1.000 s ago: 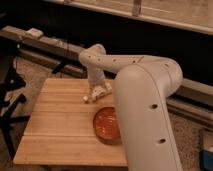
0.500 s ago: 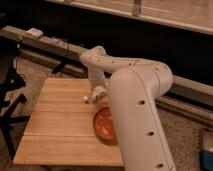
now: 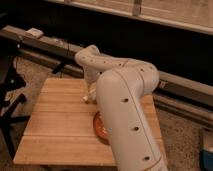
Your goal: Place the bottle in the ceramic bowl
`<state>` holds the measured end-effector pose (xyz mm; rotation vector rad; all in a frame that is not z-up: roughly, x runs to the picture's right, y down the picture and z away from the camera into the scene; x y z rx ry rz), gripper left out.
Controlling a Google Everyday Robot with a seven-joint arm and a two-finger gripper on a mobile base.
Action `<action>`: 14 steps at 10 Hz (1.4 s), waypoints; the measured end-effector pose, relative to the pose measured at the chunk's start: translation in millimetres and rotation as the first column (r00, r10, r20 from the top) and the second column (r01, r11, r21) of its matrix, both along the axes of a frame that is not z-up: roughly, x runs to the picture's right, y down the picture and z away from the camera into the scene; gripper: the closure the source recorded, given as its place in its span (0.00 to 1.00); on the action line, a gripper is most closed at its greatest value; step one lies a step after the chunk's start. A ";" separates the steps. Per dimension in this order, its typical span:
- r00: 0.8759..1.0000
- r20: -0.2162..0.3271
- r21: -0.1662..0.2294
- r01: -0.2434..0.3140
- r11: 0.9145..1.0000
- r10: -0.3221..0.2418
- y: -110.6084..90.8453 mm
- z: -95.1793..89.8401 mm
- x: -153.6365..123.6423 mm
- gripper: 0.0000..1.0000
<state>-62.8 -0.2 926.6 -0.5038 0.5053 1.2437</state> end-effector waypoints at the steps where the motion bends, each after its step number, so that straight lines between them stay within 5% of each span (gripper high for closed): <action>1: 1.000 -0.003 0.012 0.004 1.000 -0.004 -3.8 5.9 -3.0 0.35; 7: 0.997 -0.053 0.016 0.057 0.998 -0.056 8.4 33.7 -4.2 0.35; 10: 0.994 -0.078 0.013 0.083 0.996 -0.082 18.6 20.1 2.9 0.35; 14: 0.991 -0.128 0.036 0.036 0.999 -0.031 19.3 -13.0 30.2 0.35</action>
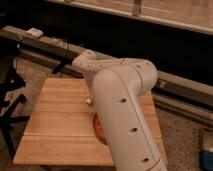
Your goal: Place the bottle in the ceramic bowl
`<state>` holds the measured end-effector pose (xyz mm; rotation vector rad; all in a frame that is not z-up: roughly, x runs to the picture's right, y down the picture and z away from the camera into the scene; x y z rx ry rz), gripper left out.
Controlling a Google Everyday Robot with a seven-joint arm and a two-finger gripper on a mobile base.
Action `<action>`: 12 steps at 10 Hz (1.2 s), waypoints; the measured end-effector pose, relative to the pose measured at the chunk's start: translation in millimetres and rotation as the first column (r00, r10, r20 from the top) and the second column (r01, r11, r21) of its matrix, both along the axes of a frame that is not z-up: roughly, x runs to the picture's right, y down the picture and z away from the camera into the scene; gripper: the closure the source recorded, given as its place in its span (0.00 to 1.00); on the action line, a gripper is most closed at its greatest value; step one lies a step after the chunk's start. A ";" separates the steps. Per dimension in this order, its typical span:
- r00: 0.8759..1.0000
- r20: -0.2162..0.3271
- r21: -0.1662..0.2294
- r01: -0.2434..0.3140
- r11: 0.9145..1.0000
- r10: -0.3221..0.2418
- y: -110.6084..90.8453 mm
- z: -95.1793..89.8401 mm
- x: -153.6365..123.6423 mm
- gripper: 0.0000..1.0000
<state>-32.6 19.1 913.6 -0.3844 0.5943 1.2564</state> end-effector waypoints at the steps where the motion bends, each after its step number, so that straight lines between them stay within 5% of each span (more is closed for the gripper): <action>1: 1.000 -0.018 0.000 -0.017 1.000 0.017 1.1 -4.8 9.9 0.35; 6: 0.994 -0.054 0.020 -0.089 0.996 0.090 -1.0 -5.8 15.9 0.35; 12: 0.996 -0.051 0.036 -0.076 0.996 0.078 -14.0 23.1 -14.9 0.35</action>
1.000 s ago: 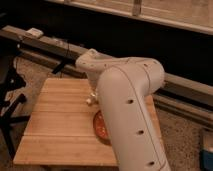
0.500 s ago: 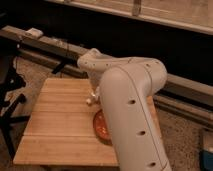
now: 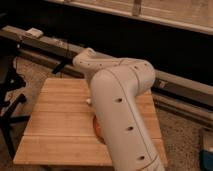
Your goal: Place the bottle in the ceramic bowl
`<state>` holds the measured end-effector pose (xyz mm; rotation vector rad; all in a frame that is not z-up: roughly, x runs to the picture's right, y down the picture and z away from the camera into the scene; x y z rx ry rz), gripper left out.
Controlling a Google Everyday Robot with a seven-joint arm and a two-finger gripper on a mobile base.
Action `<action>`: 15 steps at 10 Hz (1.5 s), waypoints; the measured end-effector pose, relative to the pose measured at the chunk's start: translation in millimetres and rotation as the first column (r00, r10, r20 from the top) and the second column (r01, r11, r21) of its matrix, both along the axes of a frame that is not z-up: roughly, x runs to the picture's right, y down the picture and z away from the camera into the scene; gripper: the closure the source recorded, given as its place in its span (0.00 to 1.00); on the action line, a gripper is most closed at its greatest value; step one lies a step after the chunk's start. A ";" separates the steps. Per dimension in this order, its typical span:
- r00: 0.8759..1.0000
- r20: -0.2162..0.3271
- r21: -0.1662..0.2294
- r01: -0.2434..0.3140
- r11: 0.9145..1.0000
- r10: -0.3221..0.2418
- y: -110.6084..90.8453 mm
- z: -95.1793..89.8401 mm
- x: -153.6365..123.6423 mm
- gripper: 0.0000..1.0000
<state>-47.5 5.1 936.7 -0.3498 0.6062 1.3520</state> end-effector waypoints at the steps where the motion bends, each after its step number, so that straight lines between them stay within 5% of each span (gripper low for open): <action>1: 1.000 -0.004 -0.005 0.012 1.000 -0.012 0.6 7.1 -3.1 0.35; 5: 0.998 -0.037 -0.035 0.051 0.998 -0.052 12.0 27.0 -3.5 0.35; 10: 0.994 -0.101 -0.044 0.031 0.999 -0.035 17.9 13.4 25.7 0.35; 12: 0.994 -0.104 -0.066 -0.025 0.998 0.018 20.6 12.6 39.2 0.35; 15: 0.991 -0.047 -0.139 -0.134 0.981 0.129 29.8 26.7 52.8 0.35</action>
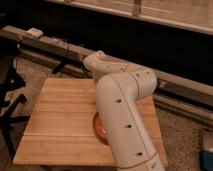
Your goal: Place the bottle in the ceramic bowl
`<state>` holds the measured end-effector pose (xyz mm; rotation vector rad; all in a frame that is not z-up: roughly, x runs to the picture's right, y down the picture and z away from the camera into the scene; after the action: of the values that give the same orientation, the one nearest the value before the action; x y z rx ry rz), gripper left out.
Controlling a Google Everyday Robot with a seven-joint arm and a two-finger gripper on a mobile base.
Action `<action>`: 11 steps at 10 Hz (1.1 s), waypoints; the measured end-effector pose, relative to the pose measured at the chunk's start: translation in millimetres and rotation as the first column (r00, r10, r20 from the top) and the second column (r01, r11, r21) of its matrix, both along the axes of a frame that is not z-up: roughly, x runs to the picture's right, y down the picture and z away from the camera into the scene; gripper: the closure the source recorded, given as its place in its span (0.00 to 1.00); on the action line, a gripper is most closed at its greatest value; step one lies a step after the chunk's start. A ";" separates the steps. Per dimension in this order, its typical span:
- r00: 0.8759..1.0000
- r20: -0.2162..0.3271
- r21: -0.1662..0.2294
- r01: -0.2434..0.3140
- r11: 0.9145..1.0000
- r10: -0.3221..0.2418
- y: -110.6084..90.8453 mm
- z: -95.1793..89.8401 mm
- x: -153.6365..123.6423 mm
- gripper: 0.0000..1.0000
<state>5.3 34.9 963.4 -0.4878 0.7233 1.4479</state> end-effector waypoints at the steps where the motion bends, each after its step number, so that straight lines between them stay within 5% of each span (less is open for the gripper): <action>1: 1.000 0.022 -0.019 -0.015 1.000 0.015 2.6 5.3 -0.5 0.35; 3: 0.997 0.069 -0.050 -0.025 0.998 0.028 6.0 13.1 -5.1 0.42; 5: 0.992 0.116 -0.056 -0.034 0.998 0.040 3.9 9.7 -13.5 0.62; 8: 0.979 0.195 -0.028 -0.053 0.998 0.057 -8.7 -27.5 -26.1 0.94; 11: 0.965 0.258 0.019 -0.054 0.998 0.047 -15.0 -71.6 -41.9 1.00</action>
<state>-36.6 19.9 891.9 -0.6645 0.4870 1.4073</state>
